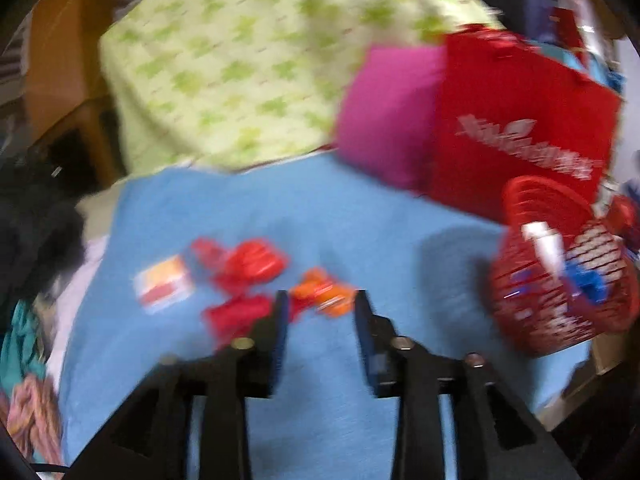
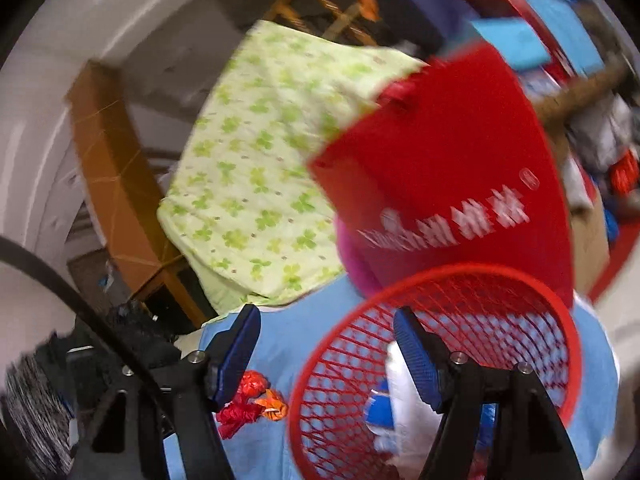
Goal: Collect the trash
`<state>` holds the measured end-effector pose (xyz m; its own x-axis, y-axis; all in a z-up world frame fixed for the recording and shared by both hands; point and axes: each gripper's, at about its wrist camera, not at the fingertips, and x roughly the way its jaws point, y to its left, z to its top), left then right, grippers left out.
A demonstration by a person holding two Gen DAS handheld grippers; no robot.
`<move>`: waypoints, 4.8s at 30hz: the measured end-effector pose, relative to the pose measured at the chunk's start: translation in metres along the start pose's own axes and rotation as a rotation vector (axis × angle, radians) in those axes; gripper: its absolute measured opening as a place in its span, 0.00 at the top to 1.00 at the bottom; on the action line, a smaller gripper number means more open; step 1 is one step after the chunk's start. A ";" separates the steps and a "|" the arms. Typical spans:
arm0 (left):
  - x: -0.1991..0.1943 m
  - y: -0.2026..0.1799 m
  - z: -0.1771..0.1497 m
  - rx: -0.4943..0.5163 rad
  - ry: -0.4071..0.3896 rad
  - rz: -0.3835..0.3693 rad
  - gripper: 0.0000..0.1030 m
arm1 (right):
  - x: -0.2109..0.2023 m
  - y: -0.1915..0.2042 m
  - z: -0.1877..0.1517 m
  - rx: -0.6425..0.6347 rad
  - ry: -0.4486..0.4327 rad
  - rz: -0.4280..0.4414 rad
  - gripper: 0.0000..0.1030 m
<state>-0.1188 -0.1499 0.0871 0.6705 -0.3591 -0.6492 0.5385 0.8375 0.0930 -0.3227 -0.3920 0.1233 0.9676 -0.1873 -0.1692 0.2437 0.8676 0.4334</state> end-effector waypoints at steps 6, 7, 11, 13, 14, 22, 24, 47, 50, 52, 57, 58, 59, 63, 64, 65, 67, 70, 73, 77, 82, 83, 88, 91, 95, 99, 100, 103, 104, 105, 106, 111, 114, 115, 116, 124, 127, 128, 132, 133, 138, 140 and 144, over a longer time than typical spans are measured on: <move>0.024 0.069 -0.038 -0.088 0.066 0.137 0.37 | 0.019 0.076 -0.028 -0.216 0.035 0.142 0.29; 0.028 0.077 -0.044 -0.099 0.068 0.150 0.37 | 0.029 0.087 -0.036 -0.237 0.077 0.156 0.29; 0.054 0.111 -0.061 -0.143 0.098 0.182 0.25 | 0.073 0.116 -0.072 -0.287 0.252 0.162 0.29; 0.070 0.126 -0.067 -0.164 0.121 0.190 0.25 | 0.110 0.122 -0.097 -0.283 0.409 0.134 0.29; 0.079 0.134 -0.070 -0.180 0.137 0.192 0.24 | 0.125 0.122 -0.110 -0.282 0.469 0.125 0.29; 0.128 0.188 -0.083 -0.377 0.199 0.205 0.23 | 0.210 0.091 -0.161 -0.284 0.633 -0.122 0.29; 0.138 0.195 -0.080 -0.382 0.202 0.254 0.20 | 0.230 0.079 -0.160 -0.230 0.623 -0.183 0.28; 0.174 0.187 -0.067 -0.361 0.271 0.358 0.00 | 0.287 0.040 -0.170 -0.359 0.680 -0.316 0.00; 0.174 0.188 -0.067 -0.372 0.276 0.363 0.00 | 0.292 0.046 -0.173 -0.372 0.683 -0.326 0.00; 0.174 0.188 -0.067 -0.382 0.280 0.369 0.00 | 0.289 0.044 -0.173 -0.363 0.682 -0.320 0.00; 0.173 0.187 -0.067 -0.397 0.284 0.380 0.00 | 0.289 0.045 -0.174 -0.365 0.682 -0.322 0.00; 0.173 0.187 -0.068 -0.398 0.284 0.378 0.00 | 0.289 0.045 -0.174 -0.366 0.682 -0.323 0.00; 0.173 0.187 -0.068 -0.400 0.284 0.377 0.00 | 0.290 0.044 -0.174 -0.366 0.682 -0.323 0.00; 0.173 0.187 -0.068 -0.399 0.283 0.382 0.00 | 0.290 0.044 -0.175 -0.366 0.682 -0.323 0.00; 0.173 0.187 -0.068 -0.403 0.285 0.383 0.00 | 0.290 0.044 -0.175 -0.365 0.681 -0.323 0.00; 0.172 0.187 -0.068 -0.408 0.286 0.383 0.00 | 0.289 0.044 -0.175 -0.365 0.681 -0.323 0.00; 0.172 0.187 -0.068 -0.413 0.288 0.385 0.00 | 0.289 0.044 -0.175 -0.365 0.681 -0.323 0.00; 0.171 0.187 -0.069 -0.423 0.290 0.387 0.00 | 0.289 0.045 -0.175 -0.365 0.681 -0.323 0.00; 0.171 0.188 -0.069 -0.429 0.295 0.388 0.00 | 0.289 0.044 -0.175 -0.365 0.681 -0.322 0.00; 0.169 0.187 -0.069 -0.438 0.294 0.393 0.00 | 0.290 0.044 -0.175 -0.365 0.682 -0.322 0.00; 0.170 0.187 -0.070 -0.433 0.292 0.399 0.00 | 0.289 0.045 -0.174 -0.365 0.682 -0.322 0.00; 0.170 0.187 -0.070 -0.433 0.292 0.400 0.00 | 0.290 0.044 -0.174 -0.365 0.682 -0.322 0.00; 0.169 0.186 -0.070 -0.431 0.289 0.404 0.00 | 0.290 0.045 -0.174 -0.365 0.682 -0.322 0.00; 0.169 0.186 -0.070 -0.428 0.286 0.406 0.00 | 0.290 0.045 -0.174 -0.365 0.682 -0.322 0.00; 0.168 0.186 -0.071 -0.426 0.283 0.407 0.00 | 0.290 0.045 -0.174 -0.365 0.682 -0.322 0.00; 0.168 0.186 -0.071 -0.427 0.280 0.404 0.00 | 0.290 0.044 -0.174 -0.365 0.682 -0.322 0.00; 0.168 0.186 -0.071 -0.428 0.280 0.403 0.00 | 0.290 0.045 -0.174 -0.365 0.682 -0.322 0.00; 0.167 0.187 -0.071 -0.429 0.279 0.401 0.00 | 0.290 0.044 -0.174 -0.365 0.682 -0.322 0.00; 0.167 0.187 -0.071 -0.430 0.278 0.400 0.00 | 0.290 0.044 -0.174 -0.365 0.682 -0.322 0.00; 0.168 0.187 -0.071 -0.430 0.278 0.399 0.00 | 0.290 0.044 -0.174 -0.365 0.682 -0.322 0.00; 0.168 0.188 -0.071 -0.431 0.278 0.398 0.00 | 0.290 0.044 -0.174 -0.364 0.682 -0.322 0.00; 0.167 0.189 -0.072 -0.432 0.275 0.390 0.00 | 0.290 0.044 -0.174 -0.364 0.683 -0.322 0.00; 0.166 0.190 -0.072 -0.435 0.270 0.380 0.00 | 0.290 0.044 -0.174 -0.364 0.683 -0.322 0.00; 0.166 0.190 -0.072 -0.435 0.268 0.378 0.00 | 0.290 0.044 -0.174 -0.364 0.683 -0.322 0.00; 0.166 0.190 -0.073 -0.435 0.267 0.377 0.00 | 0.290 0.044 -0.174 -0.364 0.683 -0.322 0.00; 0.166 0.190 -0.073 -0.433 0.266 0.376 0.00 | 0.290 0.044 -0.174 -0.364 0.683 -0.322 0.00; 0.166 0.190 -0.073 -0.430 0.268 0.379 0.00 | 0.290 0.044 -0.174 -0.364 0.683 -0.322 0.00; 0.166 0.190 -0.073 -0.429 0.268 0.381 0.00 | 0.290 0.044 -0.174 -0.364 0.683 -0.322 0.00; 0.167 0.189 -0.073 -0.427 0.269 0.383 0.00 | 0.290 0.044 -0.174 -0.364 0.683 -0.322 0.00; 0.167 0.189 -0.073 -0.427 0.269 0.383 0.00 | 0.290 0.044 -0.174 -0.364 0.683 -0.322 0.00; 0.167 0.189 -0.073 -0.428 0.270 0.383 0.00 | 0.290 0.044 -0.174 -0.364 0.683 -0.322 0.00; 0.167 0.189 -0.073 -0.428 0.270 0.383 0.00 | 0.291 0.044 -0.174 -0.364 0.683 -0.322 0.00; 0.167 0.190 -0.073 -0.430 0.269 0.380 0.00 | 0.291 0.044 -0.174 -0.364 0.683 -0.322 0.00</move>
<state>0.0583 -0.0213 -0.0589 0.5927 0.0650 -0.8028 -0.0022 0.9969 0.0790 -0.0421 -0.3279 -0.0604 0.5730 -0.2325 -0.7859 0.3515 0.9359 -0.0206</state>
